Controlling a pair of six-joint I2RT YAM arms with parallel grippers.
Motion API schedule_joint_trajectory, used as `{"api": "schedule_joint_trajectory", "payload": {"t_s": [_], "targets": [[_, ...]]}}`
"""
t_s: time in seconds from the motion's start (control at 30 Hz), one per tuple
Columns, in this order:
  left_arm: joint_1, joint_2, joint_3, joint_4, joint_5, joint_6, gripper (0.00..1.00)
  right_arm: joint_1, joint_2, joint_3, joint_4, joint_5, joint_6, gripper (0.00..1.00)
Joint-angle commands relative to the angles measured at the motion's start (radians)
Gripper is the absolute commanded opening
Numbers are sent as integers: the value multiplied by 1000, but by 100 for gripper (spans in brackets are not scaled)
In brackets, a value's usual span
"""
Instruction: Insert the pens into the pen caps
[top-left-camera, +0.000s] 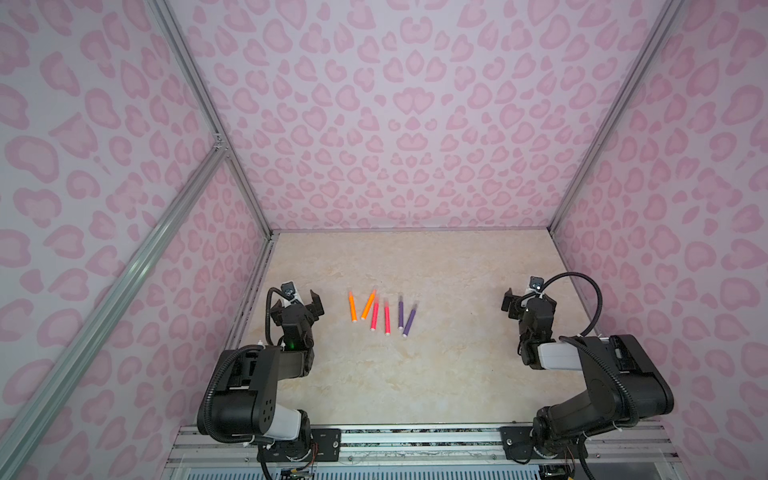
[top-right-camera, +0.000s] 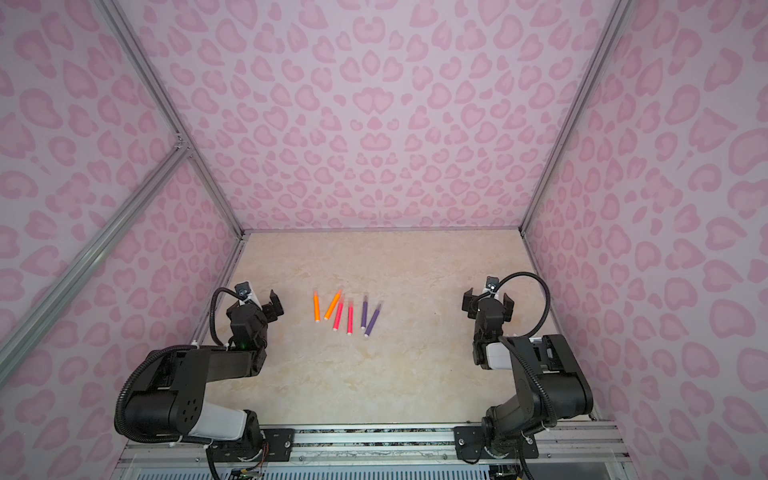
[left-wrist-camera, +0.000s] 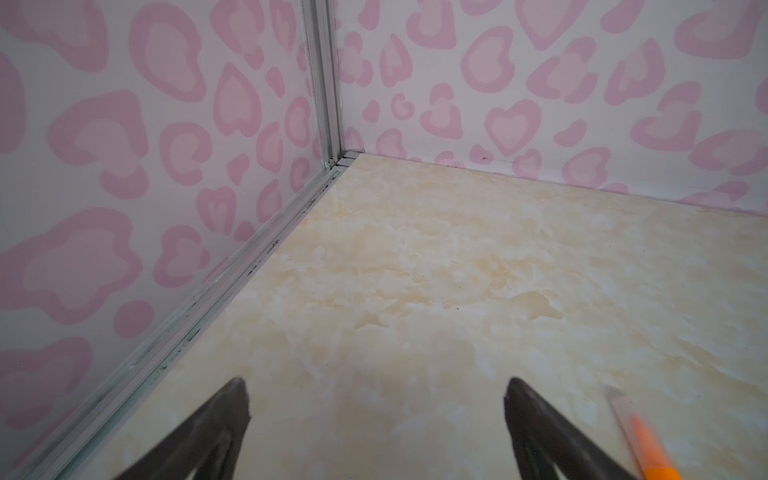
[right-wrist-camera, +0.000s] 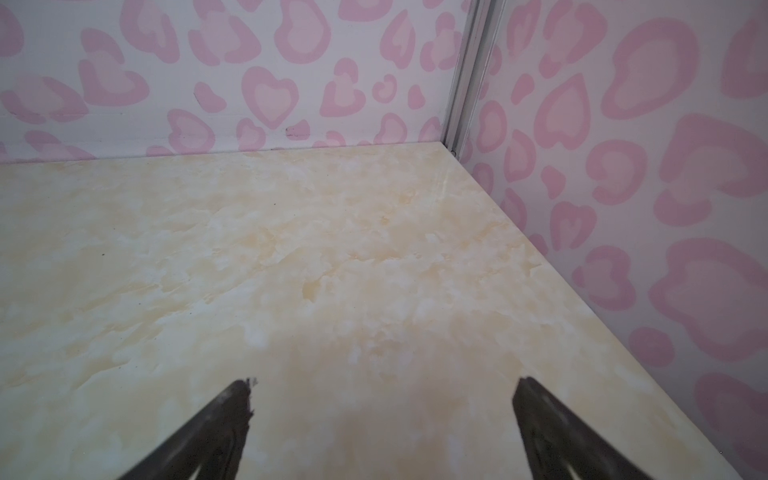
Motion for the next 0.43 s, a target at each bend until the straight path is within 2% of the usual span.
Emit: {"api": "schedule_joint_trajectory", "payload": {"t_s": [0.0,0.4], "targets": [[2,4,6,30,25,-4,98,-1,1,2,5,5,9,99],[2,8,16,20,28,-6,98,-1,0,0,6,5,9,99]]}}
